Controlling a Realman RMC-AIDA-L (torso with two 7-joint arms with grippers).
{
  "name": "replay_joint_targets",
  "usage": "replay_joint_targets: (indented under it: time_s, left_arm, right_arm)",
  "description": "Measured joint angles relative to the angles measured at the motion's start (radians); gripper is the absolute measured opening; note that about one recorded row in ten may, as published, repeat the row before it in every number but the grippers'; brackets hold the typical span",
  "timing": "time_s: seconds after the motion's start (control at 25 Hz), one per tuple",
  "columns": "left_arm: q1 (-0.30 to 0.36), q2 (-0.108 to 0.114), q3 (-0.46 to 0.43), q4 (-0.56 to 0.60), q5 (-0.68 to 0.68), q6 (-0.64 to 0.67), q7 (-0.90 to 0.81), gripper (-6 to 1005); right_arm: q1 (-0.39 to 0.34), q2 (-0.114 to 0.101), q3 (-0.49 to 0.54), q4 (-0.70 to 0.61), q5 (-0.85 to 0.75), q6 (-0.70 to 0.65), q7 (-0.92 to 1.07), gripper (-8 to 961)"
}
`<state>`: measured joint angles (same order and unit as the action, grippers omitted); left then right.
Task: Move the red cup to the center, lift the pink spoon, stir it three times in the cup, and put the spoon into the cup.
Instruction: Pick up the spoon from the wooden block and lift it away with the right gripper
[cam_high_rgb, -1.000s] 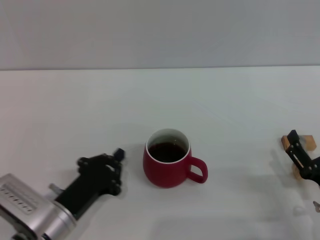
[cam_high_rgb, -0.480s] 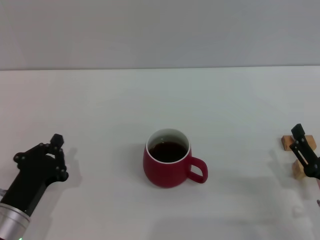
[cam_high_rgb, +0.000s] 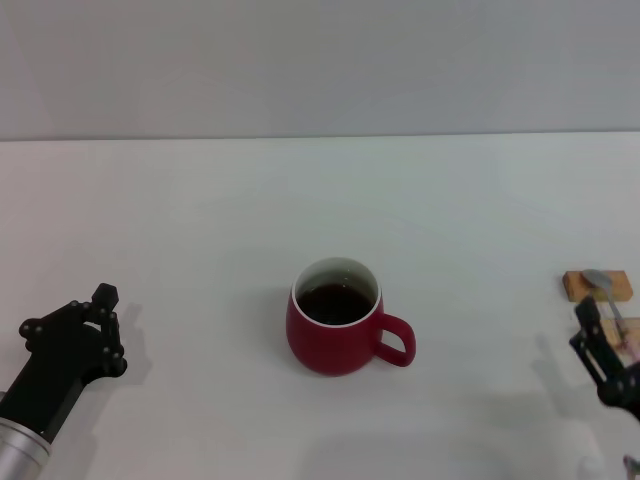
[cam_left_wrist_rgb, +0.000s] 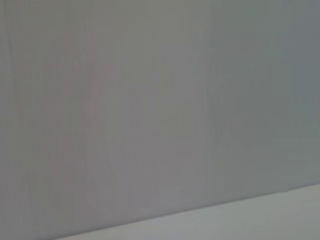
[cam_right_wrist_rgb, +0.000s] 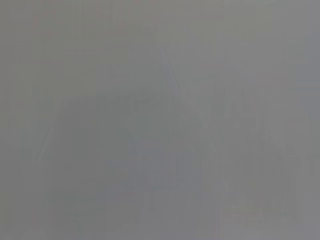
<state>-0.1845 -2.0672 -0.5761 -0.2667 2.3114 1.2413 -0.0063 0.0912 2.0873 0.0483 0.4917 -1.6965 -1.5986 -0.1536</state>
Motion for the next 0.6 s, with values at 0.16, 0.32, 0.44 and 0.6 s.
replay_joint_targets:
  time_s: [0.16, 0.32, 0.44, 0.6]
  left_arm:
    - [0.004, 0.002, 0.002, 0.01, 0.0, -0.004, 0.0, -2]
    - [0.006, 0.003, 0.009, 0.016, 0.0, -0.004, -0.002, -2]
    - [0.013, 0.003, 0.016, 0.017, 0.0, -0.003, -0.008, -2]
    - [0.013, 0.003, 0.016, 0.017, 0.0, -0.003, -0.008, -2]
  right_arm:
    - [-0.033, 0.0, -0.033, 0.028, 0.002, -0.016, -0.006, 840]
    - [-0.055, 0.0, -0.049, 0.043, 0.005, -0.026, -0.006, 840]
    - [-0.067, 0.001, -0.06, 0.06, 0.005, -0.044, -0.007, 840]
    - [-0.073, 0.001, -0.067, 0.064, 0.009, -0.046, -0.007, 840]
